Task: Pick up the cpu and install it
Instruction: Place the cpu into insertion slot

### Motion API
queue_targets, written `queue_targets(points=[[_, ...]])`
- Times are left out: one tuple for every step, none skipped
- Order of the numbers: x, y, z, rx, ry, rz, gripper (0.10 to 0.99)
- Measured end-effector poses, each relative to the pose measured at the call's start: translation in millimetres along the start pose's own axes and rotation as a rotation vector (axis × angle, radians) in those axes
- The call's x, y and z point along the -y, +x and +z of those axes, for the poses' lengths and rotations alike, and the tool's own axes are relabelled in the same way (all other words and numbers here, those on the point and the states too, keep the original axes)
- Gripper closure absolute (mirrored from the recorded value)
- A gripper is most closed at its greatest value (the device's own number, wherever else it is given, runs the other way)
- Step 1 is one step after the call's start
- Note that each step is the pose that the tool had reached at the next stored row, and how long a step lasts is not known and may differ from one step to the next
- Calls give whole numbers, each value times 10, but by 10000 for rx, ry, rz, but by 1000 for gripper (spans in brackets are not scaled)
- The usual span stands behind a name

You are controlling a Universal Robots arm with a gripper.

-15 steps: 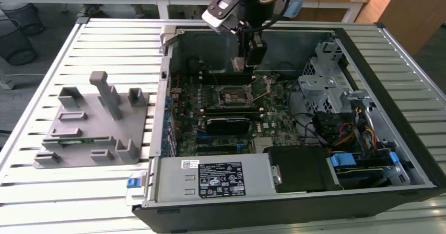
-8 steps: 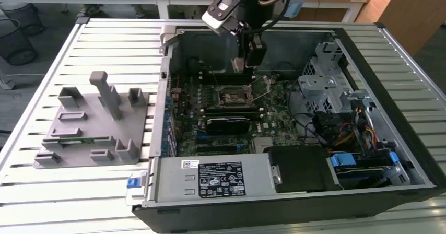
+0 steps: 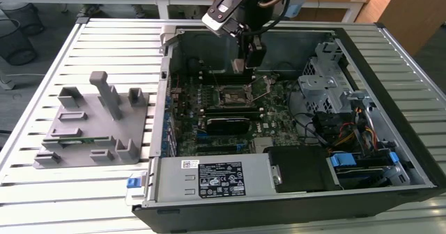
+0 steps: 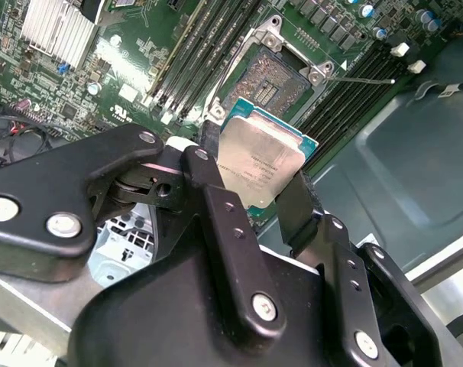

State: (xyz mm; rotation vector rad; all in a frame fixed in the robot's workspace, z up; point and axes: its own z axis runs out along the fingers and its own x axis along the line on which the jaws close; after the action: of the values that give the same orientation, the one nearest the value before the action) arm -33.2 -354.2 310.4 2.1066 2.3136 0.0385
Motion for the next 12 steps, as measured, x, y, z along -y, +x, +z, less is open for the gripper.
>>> queue_targets(points=[[0, 0, 5, 1, 1, 0, 545], [0, 0, 12, 0, 0, 0, 545], [1, 0, 19, 1, 1, 0, 545], [1, 0, 28, 0, 0, 0, 545], [1, 0, 37, 1, 1, 0, 545], [1, 0, 47, 0, 0, 1, 545], [2, 0, 58, 1, 0, 0, 545], [2, 0, 70, 0, 0, 0, 545], [2, -1, 82, 1, 1, 0, 545], [3, -1, 94, 1, 1, 1, 545], [3, -1, 106, 2, 0, 4, 545], [3, -1, 119, 1, -2, 11, 545]])
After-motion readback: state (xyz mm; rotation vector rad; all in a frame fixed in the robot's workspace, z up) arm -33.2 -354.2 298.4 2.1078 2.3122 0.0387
